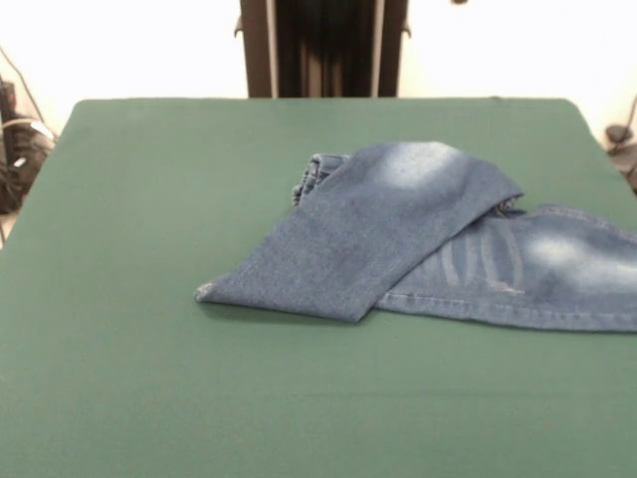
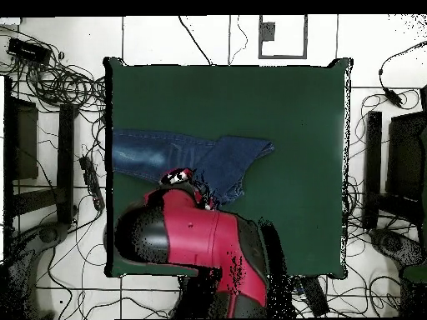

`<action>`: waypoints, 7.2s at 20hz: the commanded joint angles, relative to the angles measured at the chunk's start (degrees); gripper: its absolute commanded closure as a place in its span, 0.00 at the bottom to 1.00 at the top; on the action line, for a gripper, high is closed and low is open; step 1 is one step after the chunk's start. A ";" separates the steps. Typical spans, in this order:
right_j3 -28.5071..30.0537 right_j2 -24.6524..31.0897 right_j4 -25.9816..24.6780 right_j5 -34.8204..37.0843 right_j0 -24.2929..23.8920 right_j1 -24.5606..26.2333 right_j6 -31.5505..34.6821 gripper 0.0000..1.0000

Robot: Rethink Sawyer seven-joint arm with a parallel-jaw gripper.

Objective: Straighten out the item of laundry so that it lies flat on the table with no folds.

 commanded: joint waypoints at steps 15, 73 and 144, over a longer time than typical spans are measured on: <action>1.22 16.63 -14.65 -16.26 -8.95 15.31 -4.91 0.00; 8.83 73.35 -38.97 -4.74 -65.30 27.93 -27.66 0.00; 1.42 56.26 -46.43 -13.77 -58.46 23.73 -22.34 0.00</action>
